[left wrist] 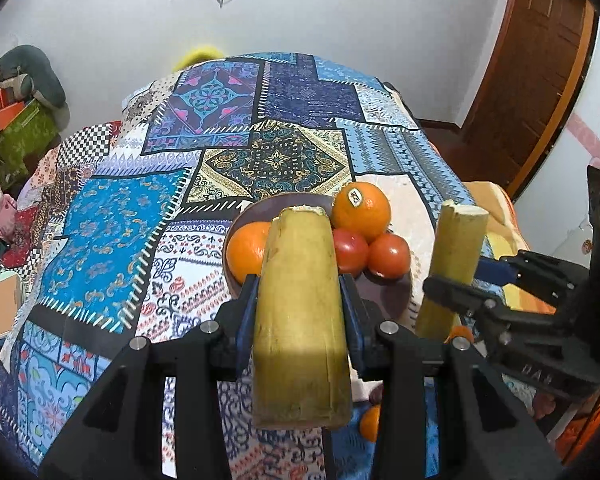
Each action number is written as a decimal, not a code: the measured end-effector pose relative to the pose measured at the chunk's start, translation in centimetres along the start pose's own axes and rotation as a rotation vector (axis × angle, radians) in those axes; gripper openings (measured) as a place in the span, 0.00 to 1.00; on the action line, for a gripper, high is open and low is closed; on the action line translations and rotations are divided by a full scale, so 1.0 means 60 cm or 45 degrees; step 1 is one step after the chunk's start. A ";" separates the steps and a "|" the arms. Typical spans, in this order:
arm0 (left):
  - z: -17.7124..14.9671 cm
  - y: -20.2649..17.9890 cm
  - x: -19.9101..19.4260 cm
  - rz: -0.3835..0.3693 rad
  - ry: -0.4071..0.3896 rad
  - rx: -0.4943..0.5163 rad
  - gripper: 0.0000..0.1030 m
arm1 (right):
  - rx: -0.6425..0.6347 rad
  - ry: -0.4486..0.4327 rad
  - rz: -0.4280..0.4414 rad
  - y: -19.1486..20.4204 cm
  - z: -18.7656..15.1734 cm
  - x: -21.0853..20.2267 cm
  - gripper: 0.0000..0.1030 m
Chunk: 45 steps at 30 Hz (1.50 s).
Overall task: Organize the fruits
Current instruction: 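Lift both yellow squashes and carry them toward the plate, then lower the squash onto the plate with the left tool while the right tool sets its squash beside it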
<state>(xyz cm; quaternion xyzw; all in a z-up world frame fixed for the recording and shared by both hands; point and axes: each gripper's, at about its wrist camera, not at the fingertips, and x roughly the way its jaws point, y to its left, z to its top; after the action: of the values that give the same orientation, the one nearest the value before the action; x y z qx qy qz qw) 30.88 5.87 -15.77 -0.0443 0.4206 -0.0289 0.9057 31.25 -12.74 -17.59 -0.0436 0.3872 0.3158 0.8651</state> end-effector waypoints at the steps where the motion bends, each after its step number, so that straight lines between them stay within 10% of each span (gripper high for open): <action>1: 0.005 0.003 0.009 -0.005 0.006 -0.010 0.37 | 0.001 0.002 0.007 0.001 0.005 0.005 0.34; 25: 0.075 0.024 0.126 -0.012 0.083 -0.045 0.37 | -0.003 0.107 0.058 -0.029 0.080 0.100 0.35; 45: 0.075 -0.005 0.095 -0.014 0.054 0.029 0.36 | 0.009 0.054 0.055 -0.046 0.060 0.062 0.36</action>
<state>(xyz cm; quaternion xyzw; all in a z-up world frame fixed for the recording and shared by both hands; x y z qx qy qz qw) 37.98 5.28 -17.15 -0.0355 0.4393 -0.0396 0.8968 37.02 -11.89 -18.14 -0.0389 0.4074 0.3319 0.8499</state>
